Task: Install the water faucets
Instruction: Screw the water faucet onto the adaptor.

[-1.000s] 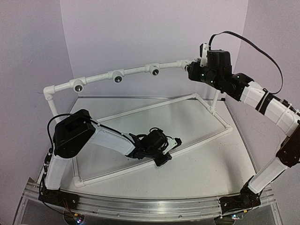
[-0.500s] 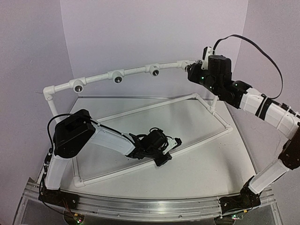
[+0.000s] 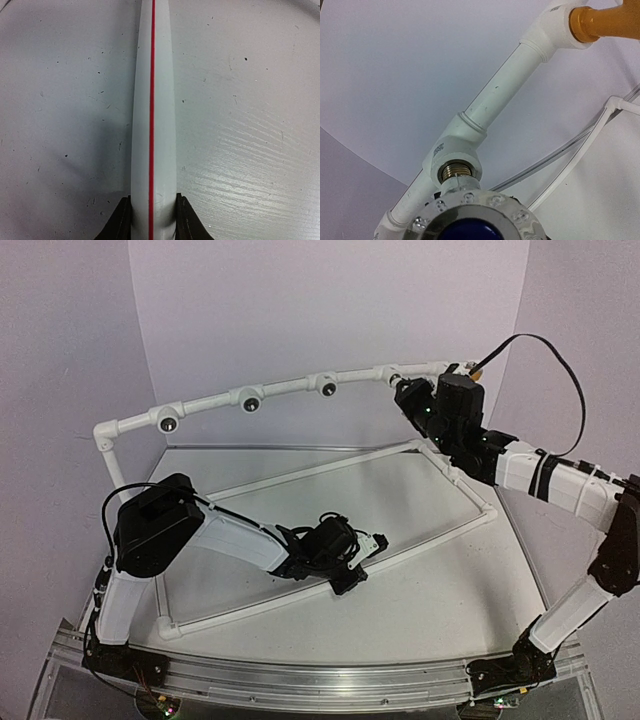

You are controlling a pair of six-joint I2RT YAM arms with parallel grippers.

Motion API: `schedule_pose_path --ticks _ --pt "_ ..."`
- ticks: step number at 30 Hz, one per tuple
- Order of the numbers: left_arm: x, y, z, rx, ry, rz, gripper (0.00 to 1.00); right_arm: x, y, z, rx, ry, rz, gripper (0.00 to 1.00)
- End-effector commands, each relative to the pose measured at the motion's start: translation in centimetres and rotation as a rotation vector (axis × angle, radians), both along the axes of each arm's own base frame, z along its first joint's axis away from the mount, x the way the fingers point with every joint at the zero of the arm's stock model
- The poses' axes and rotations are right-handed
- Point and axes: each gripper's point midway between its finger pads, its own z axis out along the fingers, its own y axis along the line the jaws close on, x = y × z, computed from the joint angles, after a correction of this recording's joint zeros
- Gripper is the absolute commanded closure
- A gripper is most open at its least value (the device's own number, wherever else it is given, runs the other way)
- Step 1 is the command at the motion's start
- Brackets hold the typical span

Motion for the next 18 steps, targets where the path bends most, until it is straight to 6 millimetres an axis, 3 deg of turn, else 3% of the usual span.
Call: schedule_pose_path --ticks 1,11,18 --pt "-6.5 9.7 -13.3 0.449 0.241 -0.070 1.00 1.8 1.6 0.0 0.100 -0.002 0.068 1.00" --pt "-6.5 9.7 -13.3 0.448 0.242 -0.071 1.00 1.7 0.2 4.1 0.375 -0.018 0.105 1.00" --pt "-6.5 9.7 -13.3 0.448 0.241 -0.069 1.00 2.5 1.1 1.3 0.702 0.085 0.157 1.00"
